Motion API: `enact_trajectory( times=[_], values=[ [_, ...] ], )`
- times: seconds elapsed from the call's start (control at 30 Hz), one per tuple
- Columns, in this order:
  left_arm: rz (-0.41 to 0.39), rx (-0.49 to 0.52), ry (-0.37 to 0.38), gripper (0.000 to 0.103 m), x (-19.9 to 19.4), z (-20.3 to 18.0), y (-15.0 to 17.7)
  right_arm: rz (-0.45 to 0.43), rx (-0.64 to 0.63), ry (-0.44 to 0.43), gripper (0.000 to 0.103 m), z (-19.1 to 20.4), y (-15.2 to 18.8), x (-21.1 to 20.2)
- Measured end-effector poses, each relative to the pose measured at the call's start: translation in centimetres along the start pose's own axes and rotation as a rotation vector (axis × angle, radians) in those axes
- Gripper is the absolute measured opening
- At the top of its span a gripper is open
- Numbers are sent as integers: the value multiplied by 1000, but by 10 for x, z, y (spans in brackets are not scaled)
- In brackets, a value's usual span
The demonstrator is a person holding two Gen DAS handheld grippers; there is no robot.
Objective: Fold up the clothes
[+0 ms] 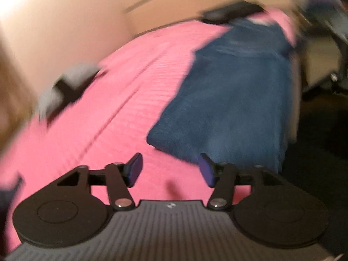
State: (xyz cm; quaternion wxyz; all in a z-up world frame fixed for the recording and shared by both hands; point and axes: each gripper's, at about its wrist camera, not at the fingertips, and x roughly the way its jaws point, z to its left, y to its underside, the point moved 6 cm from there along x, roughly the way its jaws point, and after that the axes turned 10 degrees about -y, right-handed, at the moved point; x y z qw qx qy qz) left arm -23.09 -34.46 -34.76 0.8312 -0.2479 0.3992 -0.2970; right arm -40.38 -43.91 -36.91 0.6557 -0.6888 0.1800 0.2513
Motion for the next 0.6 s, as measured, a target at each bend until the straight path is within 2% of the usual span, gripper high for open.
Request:
enact_trajectory(
  times=[0.13,0.27,0.3,0.33,0.37,0.4,0.47,0.5,0.6],
  values=[
    [-5,67,34,60,-7,-11,10,73,-315,-59,94,50,-4,21],
    [-18,142,17,63,-9,-16,10,66,-318,-59,93,45,-10,24],
    [-28,165,17,65,-9,-17,9,63,-315,-59,84,43,-11,25],
    [-41,192,20,68,-10,-19,9,60,-312,-58,64,40,-13,25],
    [-55,221,24,72,-10,-20,8,58,-308,-58,55,38,-14,25],
    [-74,266,24,74,-10,-23,8,55,-305,-57,52,36,-15,25],
    [-115,360,23,86,-9,-30,7,49,-298,-56,31,32,-18,26],
    [-135,408,23,88,-9,-33,6,46,-294,-56,22,30,-20,26],
    [-200,539,5,90,2,-44,0,38,-284,-54,21,24,-24,27]
  ],
)
